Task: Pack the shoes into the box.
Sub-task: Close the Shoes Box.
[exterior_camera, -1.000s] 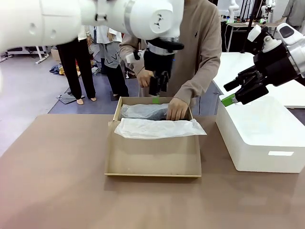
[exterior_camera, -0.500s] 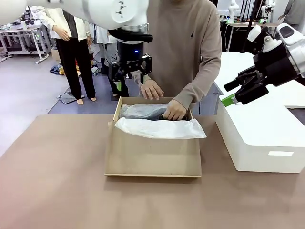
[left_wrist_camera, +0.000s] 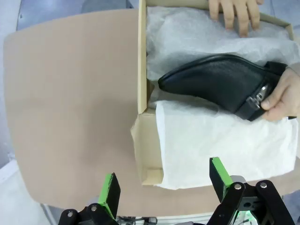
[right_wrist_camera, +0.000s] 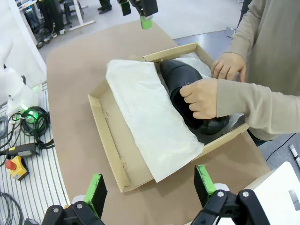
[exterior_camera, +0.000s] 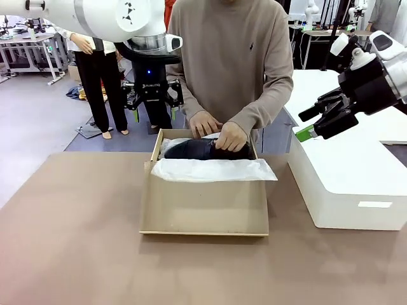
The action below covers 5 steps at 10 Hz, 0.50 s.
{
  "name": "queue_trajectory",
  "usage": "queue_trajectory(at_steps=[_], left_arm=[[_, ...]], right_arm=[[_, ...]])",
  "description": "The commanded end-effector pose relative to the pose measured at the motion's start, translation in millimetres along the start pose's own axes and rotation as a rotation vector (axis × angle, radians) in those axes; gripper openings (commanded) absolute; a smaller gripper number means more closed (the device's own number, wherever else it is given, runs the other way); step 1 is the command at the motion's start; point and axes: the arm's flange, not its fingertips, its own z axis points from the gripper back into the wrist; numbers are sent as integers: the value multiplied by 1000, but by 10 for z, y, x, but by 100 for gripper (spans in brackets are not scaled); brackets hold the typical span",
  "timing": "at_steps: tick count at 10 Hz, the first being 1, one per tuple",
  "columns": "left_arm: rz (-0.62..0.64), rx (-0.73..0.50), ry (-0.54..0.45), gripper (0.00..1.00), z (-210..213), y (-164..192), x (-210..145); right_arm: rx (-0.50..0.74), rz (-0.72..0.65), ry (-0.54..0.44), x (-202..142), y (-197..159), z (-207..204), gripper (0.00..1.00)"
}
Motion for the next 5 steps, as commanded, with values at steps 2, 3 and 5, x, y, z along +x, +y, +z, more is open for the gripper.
queue_trajectory(at_steps=[2, 3, 5], left_arm=[[22, 13, -9, 100, -8, -54, 3], [22, 13, -9, 100, -8, -54, 3], [22, 13, -9, 100, -8, -54, 3]], right_arm=[[11, 24, -34, 5, -37, -22, 100], [11, 24, -34, 5, -37, -22, 100], [11, 24, -34, 5, -37, -22, 100]])
